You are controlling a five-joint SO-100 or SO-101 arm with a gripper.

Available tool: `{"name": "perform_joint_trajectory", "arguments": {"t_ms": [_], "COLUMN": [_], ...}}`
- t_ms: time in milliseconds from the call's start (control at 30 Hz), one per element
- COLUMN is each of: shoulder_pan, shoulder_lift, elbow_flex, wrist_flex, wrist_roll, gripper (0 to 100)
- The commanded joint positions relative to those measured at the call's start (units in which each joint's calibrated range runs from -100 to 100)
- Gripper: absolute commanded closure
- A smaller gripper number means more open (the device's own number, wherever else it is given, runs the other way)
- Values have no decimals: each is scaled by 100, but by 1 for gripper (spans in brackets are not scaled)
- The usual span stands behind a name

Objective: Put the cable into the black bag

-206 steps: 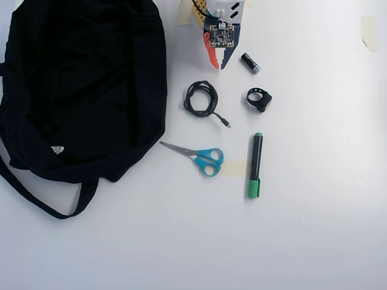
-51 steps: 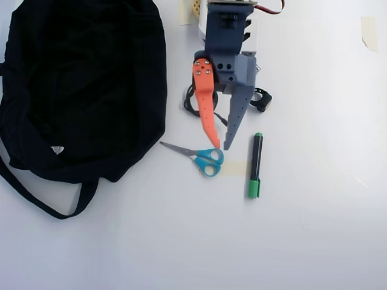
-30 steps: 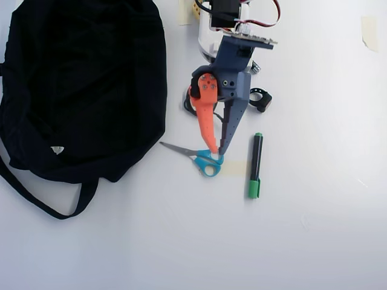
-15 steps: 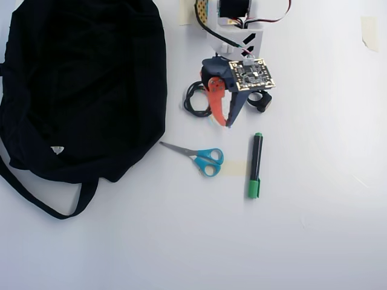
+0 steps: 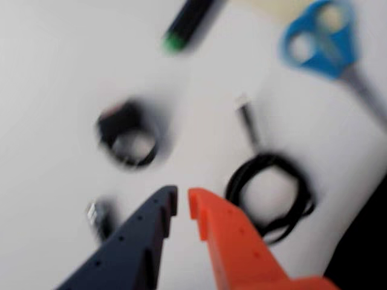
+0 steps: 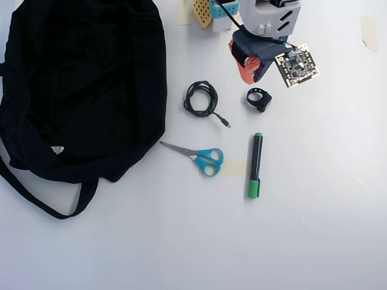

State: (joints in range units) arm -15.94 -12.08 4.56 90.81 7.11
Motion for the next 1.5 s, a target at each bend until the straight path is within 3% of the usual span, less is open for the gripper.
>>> {"name": "perform_joint_trajectory", "arguments": {"t_ms": [0,800,1100,1333,1467], "shoulder_pan": [-29,1340,1355,1340,1333], "shoulder_lift": [-136,-12,-12,-4,38], "elbow_flex": [-168,883,1611,1934,2015], "wrist_flex": [462,350,-390,-666,-666], "wrist_roll": [-18,202,197,186,181], "gripper": [98,97,97,79,74]}}
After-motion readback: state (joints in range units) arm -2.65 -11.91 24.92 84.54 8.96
